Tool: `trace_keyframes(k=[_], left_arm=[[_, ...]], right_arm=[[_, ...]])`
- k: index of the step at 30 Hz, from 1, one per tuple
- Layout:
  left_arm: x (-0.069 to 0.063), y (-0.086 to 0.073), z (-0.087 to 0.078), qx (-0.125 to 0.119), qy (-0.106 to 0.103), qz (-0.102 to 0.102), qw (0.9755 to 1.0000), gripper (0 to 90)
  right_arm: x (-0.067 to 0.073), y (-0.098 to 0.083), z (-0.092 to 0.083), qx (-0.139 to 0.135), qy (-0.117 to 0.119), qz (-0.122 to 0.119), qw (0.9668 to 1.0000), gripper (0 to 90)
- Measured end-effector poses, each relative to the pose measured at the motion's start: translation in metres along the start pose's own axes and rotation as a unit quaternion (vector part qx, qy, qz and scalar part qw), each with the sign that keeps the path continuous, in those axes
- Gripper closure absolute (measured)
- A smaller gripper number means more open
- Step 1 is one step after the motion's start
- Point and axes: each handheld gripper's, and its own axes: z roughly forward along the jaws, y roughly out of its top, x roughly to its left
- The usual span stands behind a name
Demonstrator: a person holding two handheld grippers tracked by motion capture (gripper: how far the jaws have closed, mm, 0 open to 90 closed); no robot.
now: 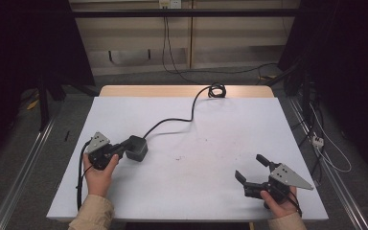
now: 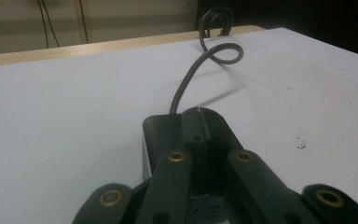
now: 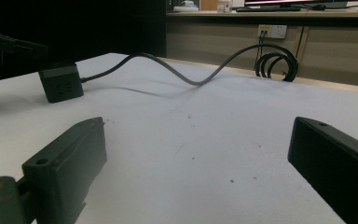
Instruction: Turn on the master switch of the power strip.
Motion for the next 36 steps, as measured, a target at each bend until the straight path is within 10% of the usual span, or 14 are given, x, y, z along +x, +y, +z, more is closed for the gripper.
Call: trace_keyframes(k=[36], left_arm=[[-0.0028,-0.0014,0.004,0.012,0.008,0.015,0.9998,90.0]], right_arm=[[0.0003,-0.0001,-0.0005,0.0,0.0,0.001,1.0,3.6]])
